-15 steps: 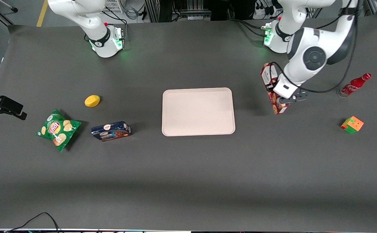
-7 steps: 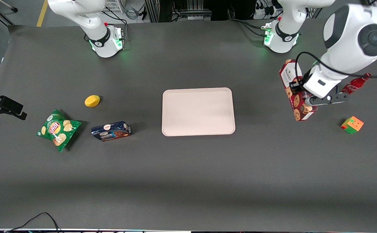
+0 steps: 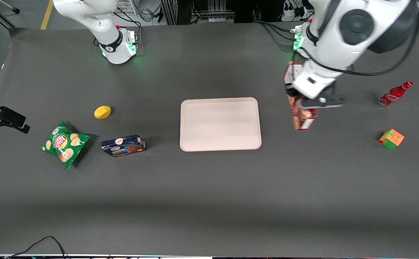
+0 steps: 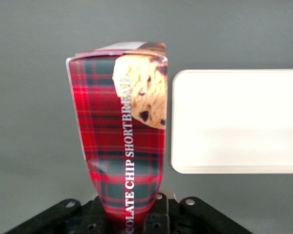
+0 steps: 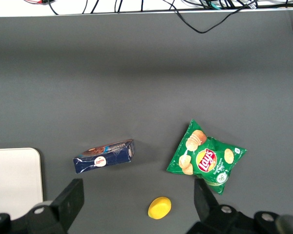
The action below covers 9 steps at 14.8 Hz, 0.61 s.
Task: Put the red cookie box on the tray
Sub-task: 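Lift the held box and carry it toward the white tray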
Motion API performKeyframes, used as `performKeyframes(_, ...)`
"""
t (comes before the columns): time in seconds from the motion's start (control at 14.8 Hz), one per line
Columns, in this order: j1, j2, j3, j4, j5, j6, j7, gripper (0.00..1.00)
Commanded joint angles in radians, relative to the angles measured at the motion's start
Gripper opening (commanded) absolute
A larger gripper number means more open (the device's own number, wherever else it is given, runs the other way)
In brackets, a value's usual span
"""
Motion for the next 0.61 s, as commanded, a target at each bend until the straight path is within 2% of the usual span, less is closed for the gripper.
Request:
performKeyframes(0.0, -0.007, 0.18, -0.097, 0.159, 0.006, -0.016, -0.066, 0.0)
performKeyframes(0.34, -0.02, 0.321, -0.157, 0.174, 0.02, 0.139, -0.222, 0.0)
performKeyframes(0.54, -0.041, 0.383, -0.159, 0.128, 0.11, 0.259, -0.305, 0.0)
